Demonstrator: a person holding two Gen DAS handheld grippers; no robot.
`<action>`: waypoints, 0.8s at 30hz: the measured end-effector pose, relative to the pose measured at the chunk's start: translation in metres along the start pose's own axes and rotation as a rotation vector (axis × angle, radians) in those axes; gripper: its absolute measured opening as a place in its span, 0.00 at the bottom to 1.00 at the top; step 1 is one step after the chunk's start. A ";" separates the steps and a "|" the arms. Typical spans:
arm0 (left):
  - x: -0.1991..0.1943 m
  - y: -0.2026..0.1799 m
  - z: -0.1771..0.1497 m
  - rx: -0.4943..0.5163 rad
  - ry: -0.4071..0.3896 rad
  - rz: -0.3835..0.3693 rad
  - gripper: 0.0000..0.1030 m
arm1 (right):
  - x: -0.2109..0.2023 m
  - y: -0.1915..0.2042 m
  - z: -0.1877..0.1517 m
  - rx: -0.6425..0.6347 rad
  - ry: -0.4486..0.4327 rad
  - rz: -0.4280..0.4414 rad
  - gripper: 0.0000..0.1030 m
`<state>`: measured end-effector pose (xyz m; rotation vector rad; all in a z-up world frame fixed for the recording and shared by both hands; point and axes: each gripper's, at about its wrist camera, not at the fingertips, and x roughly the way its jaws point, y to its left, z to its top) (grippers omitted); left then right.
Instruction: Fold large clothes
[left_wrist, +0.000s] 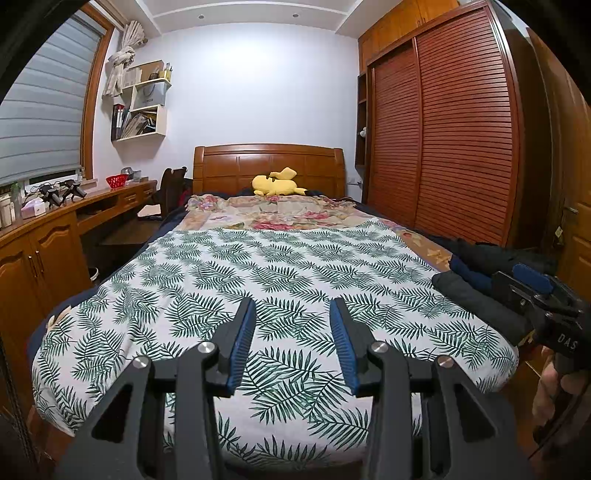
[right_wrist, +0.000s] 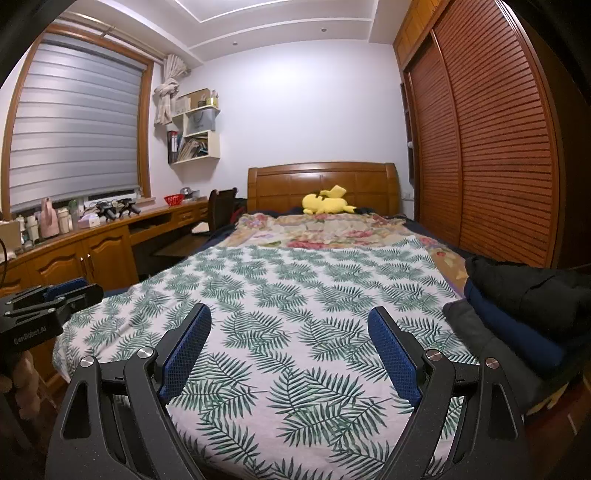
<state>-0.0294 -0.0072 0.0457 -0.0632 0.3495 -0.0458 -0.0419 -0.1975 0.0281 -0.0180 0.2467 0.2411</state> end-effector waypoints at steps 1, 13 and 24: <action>0.000 0.000 0.000 0.001 0.000 0.000 0.40 | 0.000 0.000 0.000 0.000 0.000 0.000 0.86; -0.001 -0.005 -0.003 0.011 -0.006 0.009 0.40 | 0.000 0.000 0.000 0.000 0.000 -0.001 0.86; -0.001 -0.006 -0.003 0.009 -0.005 0.007 0.40 | 0.003 0.000 0.000 0.000 0.003 -0.003 0.86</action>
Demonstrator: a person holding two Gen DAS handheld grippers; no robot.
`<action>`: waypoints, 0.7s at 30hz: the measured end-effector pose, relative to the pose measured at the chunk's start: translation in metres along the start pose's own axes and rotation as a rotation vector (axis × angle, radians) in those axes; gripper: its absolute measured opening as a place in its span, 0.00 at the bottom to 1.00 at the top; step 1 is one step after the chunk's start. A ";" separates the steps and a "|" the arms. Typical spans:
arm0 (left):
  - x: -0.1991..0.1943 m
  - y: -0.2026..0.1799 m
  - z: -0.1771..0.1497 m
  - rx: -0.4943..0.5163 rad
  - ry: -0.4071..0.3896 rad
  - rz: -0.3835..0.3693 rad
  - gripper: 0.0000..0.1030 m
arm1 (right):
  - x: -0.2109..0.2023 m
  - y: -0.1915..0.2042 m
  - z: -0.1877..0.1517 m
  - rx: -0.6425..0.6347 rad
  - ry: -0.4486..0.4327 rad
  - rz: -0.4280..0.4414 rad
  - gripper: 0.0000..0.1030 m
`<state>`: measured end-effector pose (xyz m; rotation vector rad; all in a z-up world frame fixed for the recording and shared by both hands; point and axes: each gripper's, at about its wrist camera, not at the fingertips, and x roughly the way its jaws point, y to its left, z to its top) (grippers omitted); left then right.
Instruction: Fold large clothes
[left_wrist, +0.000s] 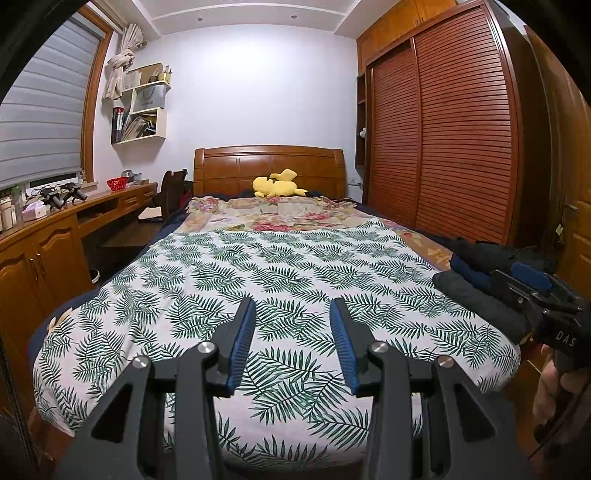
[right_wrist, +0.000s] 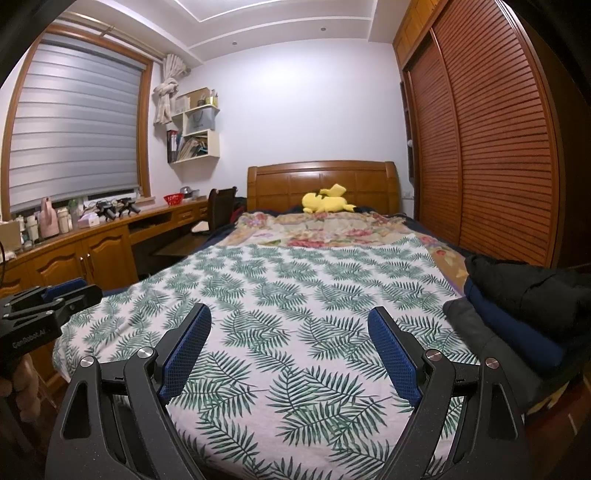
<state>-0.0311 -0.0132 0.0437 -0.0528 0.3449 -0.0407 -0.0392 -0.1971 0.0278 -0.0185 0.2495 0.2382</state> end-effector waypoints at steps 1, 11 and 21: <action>0.000 0.000 0.000 0.000 0.000 0.000 0.40 | -0.001 0.000 0.000 0.001 0.000 0.002 0.86; 0.001 -0.003 -0.001 0.001 -0.004 0.002 0.40 | 0.000 0.000 0.000 0.001 0.003 0.000 0.86; 0.001 -0.004 -0.001 0.003 -0.005 0.001 0.40 | 0.000 -0.001 0.000 0.000 0.002 0.000 0.86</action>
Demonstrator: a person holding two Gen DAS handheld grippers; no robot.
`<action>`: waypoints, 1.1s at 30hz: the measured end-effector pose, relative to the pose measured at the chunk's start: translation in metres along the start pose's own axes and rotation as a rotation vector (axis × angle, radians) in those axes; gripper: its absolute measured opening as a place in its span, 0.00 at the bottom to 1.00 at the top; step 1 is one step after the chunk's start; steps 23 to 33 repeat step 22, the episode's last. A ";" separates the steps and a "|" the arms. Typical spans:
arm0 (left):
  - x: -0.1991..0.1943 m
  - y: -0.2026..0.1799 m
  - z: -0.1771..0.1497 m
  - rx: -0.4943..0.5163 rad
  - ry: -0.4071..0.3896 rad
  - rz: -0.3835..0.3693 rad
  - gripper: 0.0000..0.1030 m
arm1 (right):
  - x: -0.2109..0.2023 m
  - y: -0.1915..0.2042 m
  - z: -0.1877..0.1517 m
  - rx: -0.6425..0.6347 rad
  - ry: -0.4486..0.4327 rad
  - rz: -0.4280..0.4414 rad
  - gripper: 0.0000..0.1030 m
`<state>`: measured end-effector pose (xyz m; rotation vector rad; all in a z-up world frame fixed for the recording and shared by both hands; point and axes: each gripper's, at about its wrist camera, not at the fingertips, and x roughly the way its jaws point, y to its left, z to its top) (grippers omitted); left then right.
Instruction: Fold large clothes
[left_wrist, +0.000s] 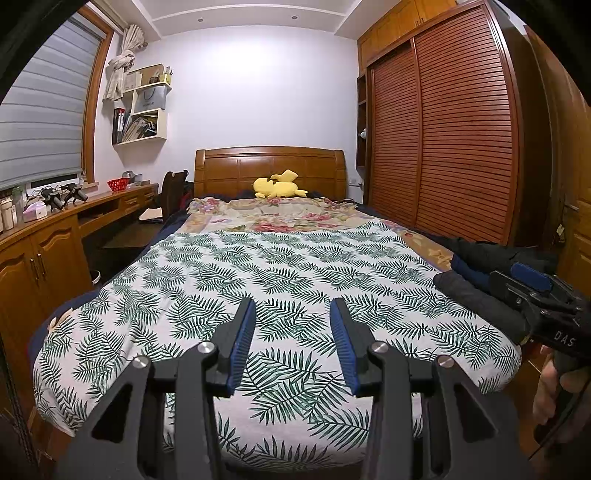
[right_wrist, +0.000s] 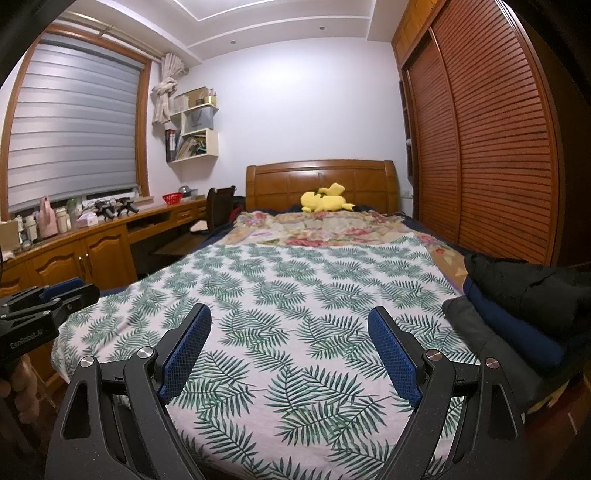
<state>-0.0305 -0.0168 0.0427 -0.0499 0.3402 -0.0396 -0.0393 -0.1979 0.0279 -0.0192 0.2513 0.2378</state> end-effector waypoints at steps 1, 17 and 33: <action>0.000 0.000 0.000 0.000 0.000 -0.001 0.40 | 0.000 0.000 0.000 0.000 0.001 0.000 0.86; 0.000 0.000 0.000 0.000 -0.004 -0.001 0.40 | 0.001 0.000 -0.001 0.002 -0.001 -0.001 0.86; -0.001 -0.001 0.001 0.003 -0.006 -0.003 0.40 | 0.000 0.000 -0.001 0.002 0.000 0.000 0.86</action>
